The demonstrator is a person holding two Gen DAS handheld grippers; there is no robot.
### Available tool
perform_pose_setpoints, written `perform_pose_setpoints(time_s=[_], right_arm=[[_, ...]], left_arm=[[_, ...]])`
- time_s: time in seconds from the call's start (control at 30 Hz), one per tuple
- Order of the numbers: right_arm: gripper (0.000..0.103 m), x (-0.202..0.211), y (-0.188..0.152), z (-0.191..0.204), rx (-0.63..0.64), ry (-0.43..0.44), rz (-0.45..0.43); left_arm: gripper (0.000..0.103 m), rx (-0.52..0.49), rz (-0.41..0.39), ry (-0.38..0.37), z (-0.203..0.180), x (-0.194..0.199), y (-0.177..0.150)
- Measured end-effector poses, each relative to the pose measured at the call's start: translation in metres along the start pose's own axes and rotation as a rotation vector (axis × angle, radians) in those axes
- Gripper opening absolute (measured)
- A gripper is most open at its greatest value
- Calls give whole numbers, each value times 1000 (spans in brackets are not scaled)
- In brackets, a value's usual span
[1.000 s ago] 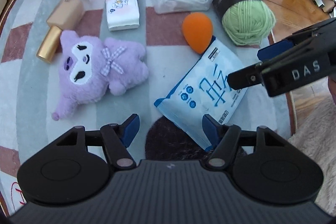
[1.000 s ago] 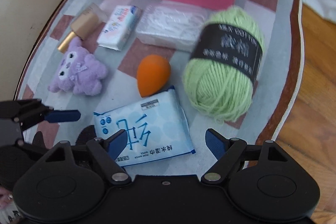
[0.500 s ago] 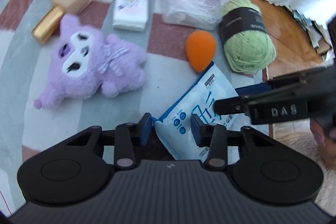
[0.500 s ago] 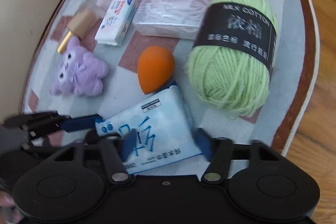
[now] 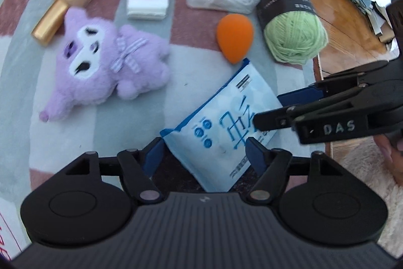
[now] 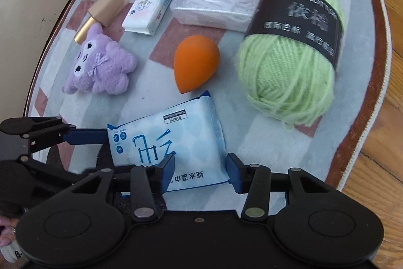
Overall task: Organize objects
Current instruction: 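Close the left gripper on the wet-wipe pack and lift it, then carry the wet-wipe pack into the pink box and open the left gripper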
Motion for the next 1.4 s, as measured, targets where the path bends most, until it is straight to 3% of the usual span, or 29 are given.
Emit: perform_pose_setpoints(time_s=[0.1, 0.2, 0.27, 0.47, 0.63, 0.77, 1.0, 1.23, 1.4], right_arm=[[48, 0, 0, 7, 36, -23, -6], [42, 0, 1, 11, 46, -33, -14], [39, 4, 4, 15, 61, -42, -33], [39, 42, 17, 38, 117, -52, -125], [39, 85, 36, 49, 140, -81, -209], [37, 112, 51, 55, 135, -82, -270], [36, 163, 82, 52, 93, -83, -400], [36, 194, 135, 34, 25, -153, -514], [36, 180, 181, -4, -46, -220, -530]], left_arm=[[48, -57, -34, 27, -4, 2, 0], [43, 13, -20, -11, 6, 7, 4], [43, 62, -9, -40, 13, 11, 6], [43, 52, -38, -79, 13, 41, 15], [43, -33, -149, -74, 0, 90, 43], [43, -99, -222, -67, -14, 135, 74], [43, -231, -281, -17, -44, 187, 138], [43, -268, -348, 18, -61, 178, 214], [43, -309, -389, 20, -71, 141, 270]])
Point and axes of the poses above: each gripper's, at about its wrist camera, not at the fingertips, and x roughly against the way its jaws point, z to its left, y to its top, the point moved 7 cm from there along -x, roughly the way its jaws point, and after that the axes turned 11 degrees about x, right-handed, at the moved point
